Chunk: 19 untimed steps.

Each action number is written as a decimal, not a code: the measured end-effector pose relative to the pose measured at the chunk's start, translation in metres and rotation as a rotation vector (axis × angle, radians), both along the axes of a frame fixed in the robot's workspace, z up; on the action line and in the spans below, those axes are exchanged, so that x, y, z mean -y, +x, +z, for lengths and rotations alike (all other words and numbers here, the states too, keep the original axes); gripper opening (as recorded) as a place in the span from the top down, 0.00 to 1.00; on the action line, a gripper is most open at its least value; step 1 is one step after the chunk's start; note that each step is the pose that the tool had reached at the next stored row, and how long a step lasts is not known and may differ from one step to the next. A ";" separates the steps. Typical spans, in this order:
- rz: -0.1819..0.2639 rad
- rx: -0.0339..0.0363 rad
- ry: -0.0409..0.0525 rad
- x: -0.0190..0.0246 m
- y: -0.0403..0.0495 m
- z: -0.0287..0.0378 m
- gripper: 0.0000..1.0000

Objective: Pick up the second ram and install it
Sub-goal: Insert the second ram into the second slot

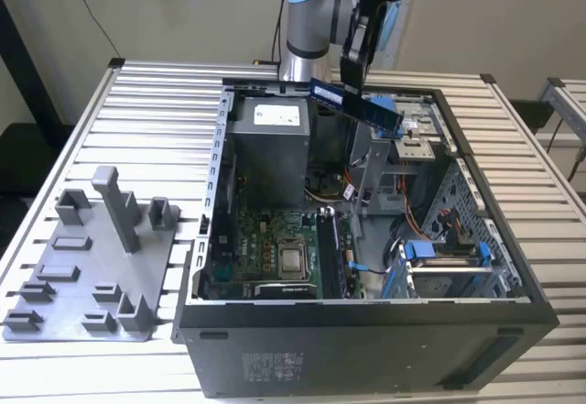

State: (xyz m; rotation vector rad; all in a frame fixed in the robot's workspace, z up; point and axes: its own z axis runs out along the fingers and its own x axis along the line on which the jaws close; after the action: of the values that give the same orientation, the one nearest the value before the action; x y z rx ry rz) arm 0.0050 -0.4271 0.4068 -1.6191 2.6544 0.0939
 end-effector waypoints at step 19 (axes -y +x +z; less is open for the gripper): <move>-0.096 -0.0002 0.0046 0.0018 -0.0051 0.0000 0.86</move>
State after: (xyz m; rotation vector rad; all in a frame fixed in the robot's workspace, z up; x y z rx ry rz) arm -0.0001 -0.4289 0.4068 -1.4872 2.7245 0.0975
